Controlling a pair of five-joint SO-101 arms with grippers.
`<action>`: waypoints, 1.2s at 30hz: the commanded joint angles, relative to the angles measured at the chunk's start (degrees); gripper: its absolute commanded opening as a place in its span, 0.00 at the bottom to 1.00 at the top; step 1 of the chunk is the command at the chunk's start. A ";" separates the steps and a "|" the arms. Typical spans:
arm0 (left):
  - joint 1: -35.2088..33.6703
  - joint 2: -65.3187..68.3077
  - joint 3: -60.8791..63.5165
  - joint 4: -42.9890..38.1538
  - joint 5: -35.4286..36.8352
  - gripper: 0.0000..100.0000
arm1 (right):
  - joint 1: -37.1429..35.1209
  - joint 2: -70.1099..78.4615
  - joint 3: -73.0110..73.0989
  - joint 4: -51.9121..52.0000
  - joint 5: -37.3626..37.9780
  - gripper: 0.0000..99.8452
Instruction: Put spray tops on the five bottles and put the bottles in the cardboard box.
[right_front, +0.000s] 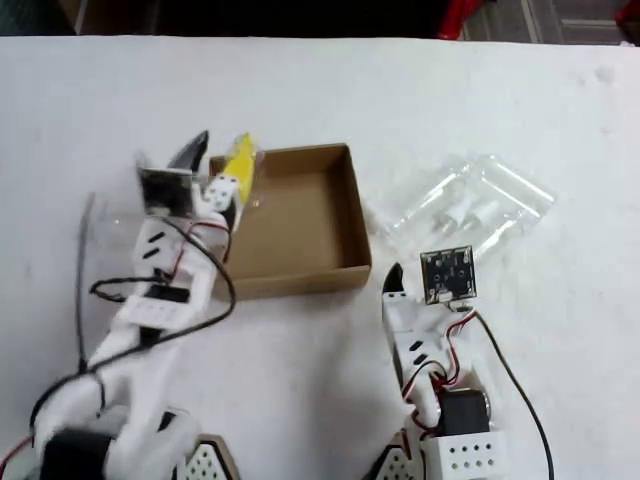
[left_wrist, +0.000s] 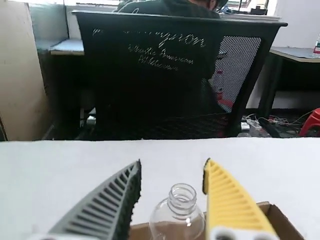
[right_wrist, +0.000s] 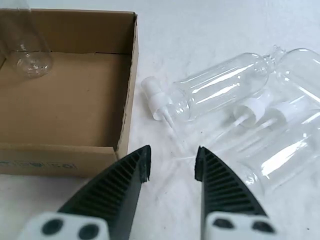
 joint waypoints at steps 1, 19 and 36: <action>-2.77 -15.08 -2.73 17.49 7.65 0.19 | -0.48 0.04 0.53 0.13 0.00 0.13; -19.74 -39.25 -19.52 68.22 25.58 0.19 | -0.48 0.04 0.53 0.13 0.00 0.13; -24.13 -8.48 -37.54 76.40 30.33 0.19 | -0.48 0.04 0.53 0.13 0.00 0.13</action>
